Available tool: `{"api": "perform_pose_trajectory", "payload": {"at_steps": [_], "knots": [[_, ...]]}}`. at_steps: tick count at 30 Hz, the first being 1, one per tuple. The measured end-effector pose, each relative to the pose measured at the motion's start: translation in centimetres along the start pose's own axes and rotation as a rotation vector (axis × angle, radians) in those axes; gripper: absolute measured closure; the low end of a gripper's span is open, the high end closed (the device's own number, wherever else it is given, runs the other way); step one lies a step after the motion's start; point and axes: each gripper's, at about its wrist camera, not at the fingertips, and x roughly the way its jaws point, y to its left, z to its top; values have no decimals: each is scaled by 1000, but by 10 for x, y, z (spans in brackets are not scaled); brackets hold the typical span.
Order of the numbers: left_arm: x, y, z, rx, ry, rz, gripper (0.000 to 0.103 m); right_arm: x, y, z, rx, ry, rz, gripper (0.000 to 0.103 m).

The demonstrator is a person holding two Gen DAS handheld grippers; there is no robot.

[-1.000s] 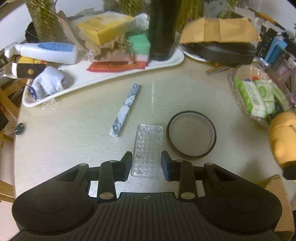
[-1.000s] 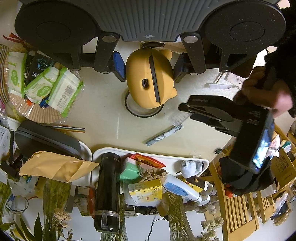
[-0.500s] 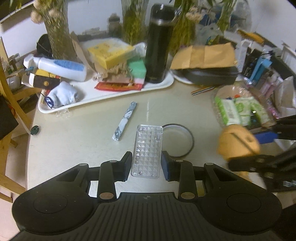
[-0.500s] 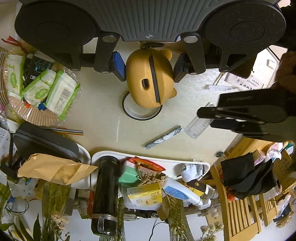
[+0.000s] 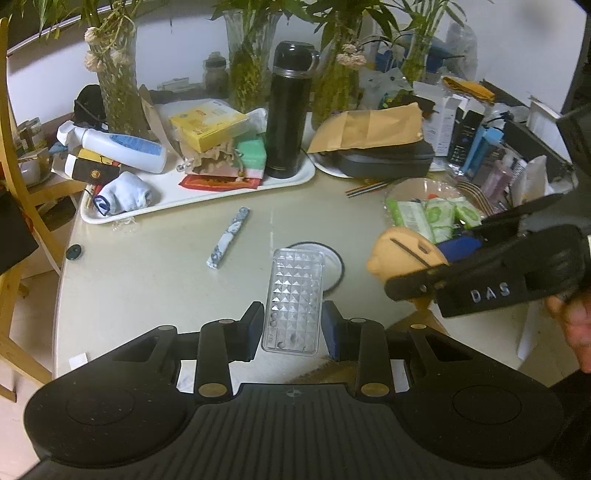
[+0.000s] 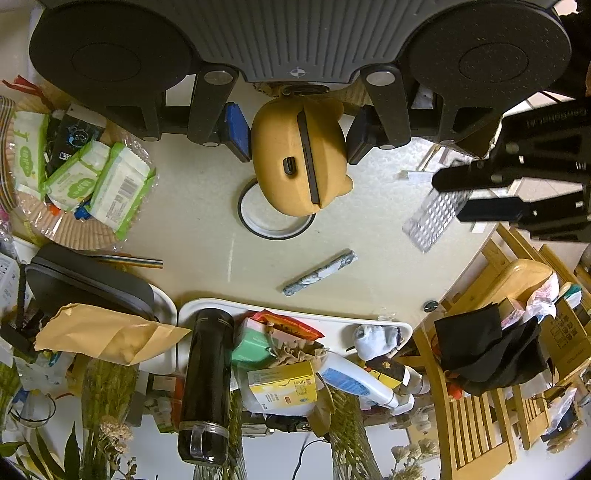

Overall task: Organize rigid objects
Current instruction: 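Carry the clear tray and yellow pig over the cardboard box with both grippers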

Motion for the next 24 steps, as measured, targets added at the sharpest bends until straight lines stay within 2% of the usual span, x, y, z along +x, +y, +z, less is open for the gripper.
{"api": "perform_pose_trajectory", "payload": {"at_steps": [15,24], "knots": [[-22,-6,-23,-21,-23,-54,69,-12,8,-8,7,-9,13,45],[-23,-10,-48,35,40,-93,69,-30,10,-12,34,-60,9,45]]}}
